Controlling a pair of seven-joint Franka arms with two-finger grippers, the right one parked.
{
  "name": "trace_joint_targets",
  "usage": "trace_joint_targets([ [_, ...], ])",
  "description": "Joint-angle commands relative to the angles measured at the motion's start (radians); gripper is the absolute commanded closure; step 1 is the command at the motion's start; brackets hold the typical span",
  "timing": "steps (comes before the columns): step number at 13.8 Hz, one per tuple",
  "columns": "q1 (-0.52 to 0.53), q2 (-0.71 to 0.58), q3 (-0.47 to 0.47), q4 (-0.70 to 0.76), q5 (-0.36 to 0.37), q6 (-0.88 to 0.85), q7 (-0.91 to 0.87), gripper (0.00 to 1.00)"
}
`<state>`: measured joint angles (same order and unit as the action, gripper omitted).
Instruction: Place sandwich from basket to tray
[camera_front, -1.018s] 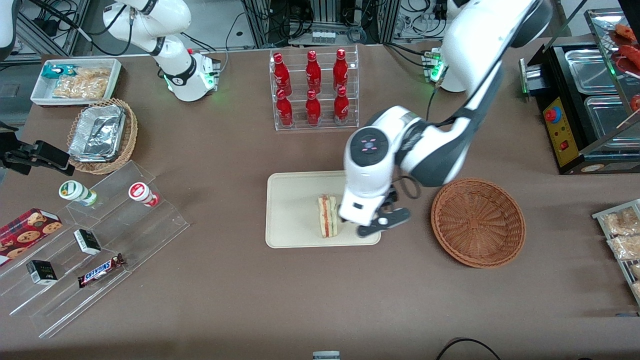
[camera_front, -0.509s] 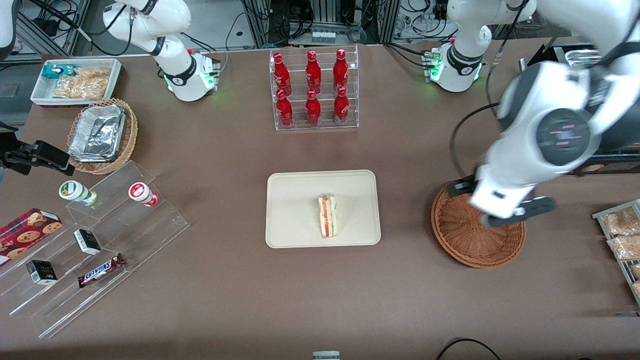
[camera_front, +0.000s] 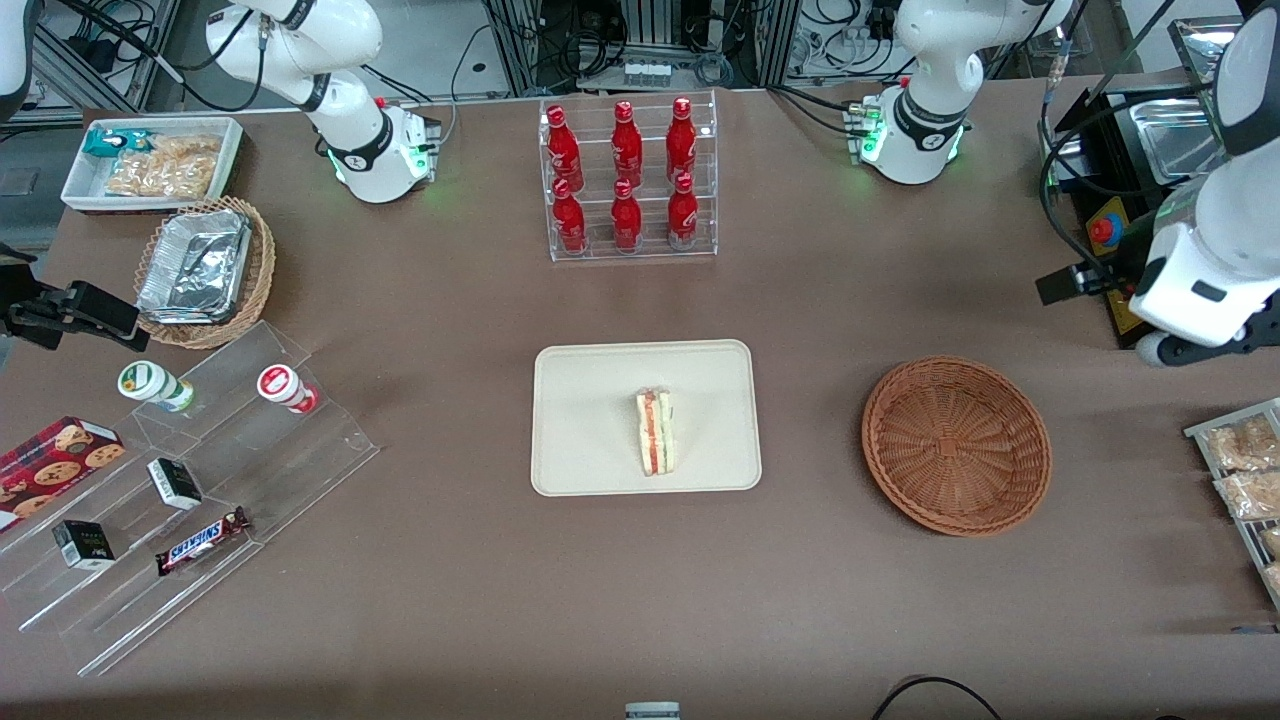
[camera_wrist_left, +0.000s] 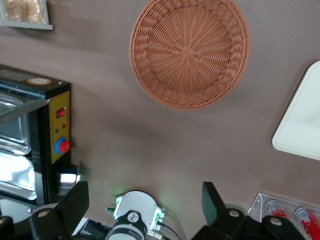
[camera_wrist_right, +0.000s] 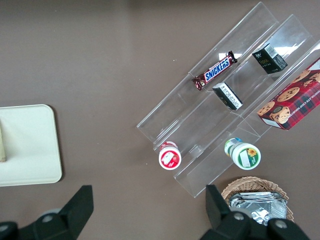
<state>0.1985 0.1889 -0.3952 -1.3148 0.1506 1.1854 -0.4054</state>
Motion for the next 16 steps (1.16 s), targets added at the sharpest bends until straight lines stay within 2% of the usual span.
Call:
trace_joint_targets([
  [1,0.009,-0.155,-0.002,-0.200,-0.008,0.048,0.014,0.00],
  [3,0.009,-0.201,-0.002,-0.273,-0.019,0.105,0.016,0.00],
  [6,0.019,-0.181,-0.002,-0.253,-0.063,0.129,0.014,0.00],
  [14,0.021,-0.155,0.001,-0.207,-0.080,0.132,0.019,0.00],
  [15,0.019,-0.154,0.034,-0.205,-0.091,0.134,0.060,0.00],
  [16,0.006,-0.154,0.088,-0.207,-0.135,0.154,0.126,0.00],
])
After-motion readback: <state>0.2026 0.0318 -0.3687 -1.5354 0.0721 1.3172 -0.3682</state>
